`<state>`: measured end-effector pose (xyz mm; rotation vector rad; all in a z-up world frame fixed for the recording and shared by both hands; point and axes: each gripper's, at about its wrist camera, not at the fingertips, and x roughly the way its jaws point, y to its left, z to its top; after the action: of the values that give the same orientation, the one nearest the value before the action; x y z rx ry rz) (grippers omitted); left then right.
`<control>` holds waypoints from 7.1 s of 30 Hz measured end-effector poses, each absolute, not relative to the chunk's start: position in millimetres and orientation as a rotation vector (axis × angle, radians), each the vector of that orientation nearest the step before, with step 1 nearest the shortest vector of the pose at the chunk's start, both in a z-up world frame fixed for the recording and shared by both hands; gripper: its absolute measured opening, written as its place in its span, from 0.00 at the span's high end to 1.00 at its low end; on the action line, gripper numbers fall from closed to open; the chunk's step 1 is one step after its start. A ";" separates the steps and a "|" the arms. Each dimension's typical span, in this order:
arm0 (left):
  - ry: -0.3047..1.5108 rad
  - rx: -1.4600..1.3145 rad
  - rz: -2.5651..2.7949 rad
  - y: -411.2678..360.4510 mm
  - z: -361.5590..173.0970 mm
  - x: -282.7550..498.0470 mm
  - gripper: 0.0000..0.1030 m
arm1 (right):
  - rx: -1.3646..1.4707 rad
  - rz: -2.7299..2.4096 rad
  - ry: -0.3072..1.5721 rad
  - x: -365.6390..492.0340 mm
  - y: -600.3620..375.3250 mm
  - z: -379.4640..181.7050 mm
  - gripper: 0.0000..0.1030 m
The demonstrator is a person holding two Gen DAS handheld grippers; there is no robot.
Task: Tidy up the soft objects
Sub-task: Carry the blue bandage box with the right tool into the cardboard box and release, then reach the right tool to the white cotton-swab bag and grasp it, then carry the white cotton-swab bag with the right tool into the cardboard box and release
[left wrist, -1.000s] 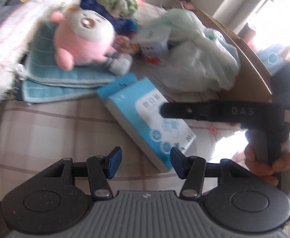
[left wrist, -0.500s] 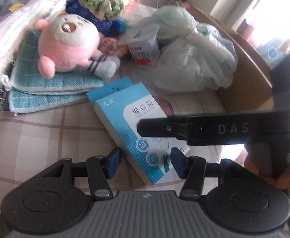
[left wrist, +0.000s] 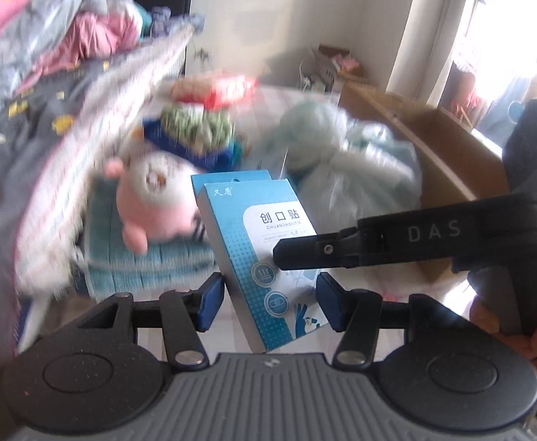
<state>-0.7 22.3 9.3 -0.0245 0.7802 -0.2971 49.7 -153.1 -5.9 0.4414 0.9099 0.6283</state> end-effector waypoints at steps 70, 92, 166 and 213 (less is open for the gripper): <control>0.859 -0.107 -0.403 -54.8 21.4 183.7 0.21 | 0.502 0.102 1.094 324.2 -390.8 -83.3 0.74; 0.764 -0.196 -0.211 35.2 24.8 113.0 0.17 | 0.320 0.063 0.897 265.2 -387.1 12.6 0.33; 0.878 -0.147 -0.432 -43.7 136.7 324.6 0.64 | 0.716 0.673 0.892 368.5 -276.9 106.1 0.87; 0.803 -0.089 -0.379 -83.4 90.9 247.2 0.26 | 0.694 0.104 0.925 315.5 -487.4 -54.0 0.66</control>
<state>247.2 -83.4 90.9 -0.0891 0.8026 -0.3791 315.5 -487.4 -54.0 0.6940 0.9247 0.1041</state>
